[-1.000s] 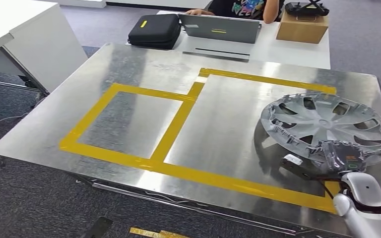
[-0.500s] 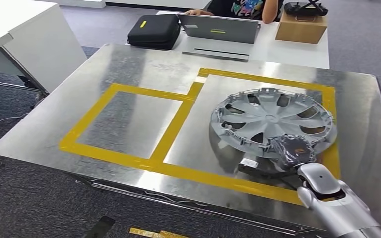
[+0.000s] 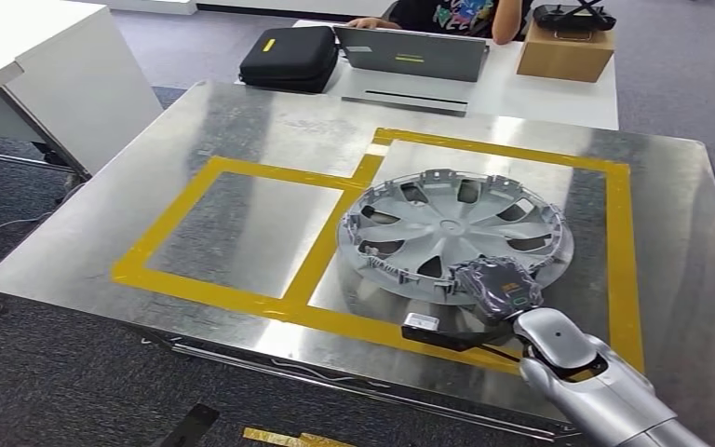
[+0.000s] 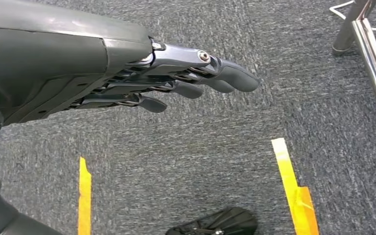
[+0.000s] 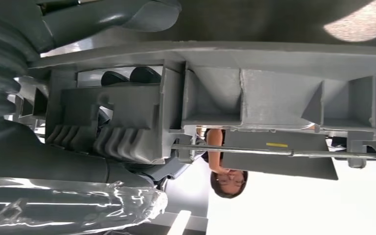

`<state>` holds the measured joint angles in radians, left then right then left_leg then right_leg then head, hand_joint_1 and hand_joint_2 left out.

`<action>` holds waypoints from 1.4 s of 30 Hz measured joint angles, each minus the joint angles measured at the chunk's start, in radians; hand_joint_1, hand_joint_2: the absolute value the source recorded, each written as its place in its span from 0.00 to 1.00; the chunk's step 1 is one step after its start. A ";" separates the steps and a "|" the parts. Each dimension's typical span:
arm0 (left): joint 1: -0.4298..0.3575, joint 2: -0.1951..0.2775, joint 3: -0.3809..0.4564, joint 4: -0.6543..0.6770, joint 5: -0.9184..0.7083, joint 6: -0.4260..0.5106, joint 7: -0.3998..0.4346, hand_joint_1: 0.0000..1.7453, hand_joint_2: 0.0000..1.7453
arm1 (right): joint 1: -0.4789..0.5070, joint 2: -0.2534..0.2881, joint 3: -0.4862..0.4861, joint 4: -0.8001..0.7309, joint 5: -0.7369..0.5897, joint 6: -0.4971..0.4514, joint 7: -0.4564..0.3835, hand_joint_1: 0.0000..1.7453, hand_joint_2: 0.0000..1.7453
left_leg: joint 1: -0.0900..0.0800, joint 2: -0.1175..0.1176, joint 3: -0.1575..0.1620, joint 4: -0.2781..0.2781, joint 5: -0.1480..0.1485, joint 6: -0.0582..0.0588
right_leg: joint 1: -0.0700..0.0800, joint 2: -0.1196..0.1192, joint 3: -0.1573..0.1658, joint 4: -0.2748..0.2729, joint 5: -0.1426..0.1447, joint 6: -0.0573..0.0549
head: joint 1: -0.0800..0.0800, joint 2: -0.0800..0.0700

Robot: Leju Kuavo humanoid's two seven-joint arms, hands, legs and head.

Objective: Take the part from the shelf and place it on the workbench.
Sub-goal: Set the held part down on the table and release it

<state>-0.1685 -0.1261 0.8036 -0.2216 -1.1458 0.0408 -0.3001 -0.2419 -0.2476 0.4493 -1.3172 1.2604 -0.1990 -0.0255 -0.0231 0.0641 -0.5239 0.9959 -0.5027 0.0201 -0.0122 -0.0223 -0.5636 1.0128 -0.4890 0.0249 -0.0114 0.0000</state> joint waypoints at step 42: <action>0.042 0.019 0.011 0.000 0.100 0.010 -0.025 0.00 0.00 | 0.172 -0.079 -0.113 -0.234 0.057 0.339 0.309 0.00 1.00 | 0.000 -0.001 -0.001 0.000 -0.001 0.001 | 0.000 -0.002 0.002 -0.004 0.000 0.000 | 0.000 0.000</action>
<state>-0.1264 -0.1068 0.8143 -0.2216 -1.0456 0.0510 -0.3248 -0.0696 -0.3266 0.3363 -1.5516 1.3176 0.1405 0.2837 -0.0233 0.0627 -0.5249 0.9960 -0.5034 0.0212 -0.0123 -0.0246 -0.5620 1.0091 -0.4890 0.0254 -0.0115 0.0000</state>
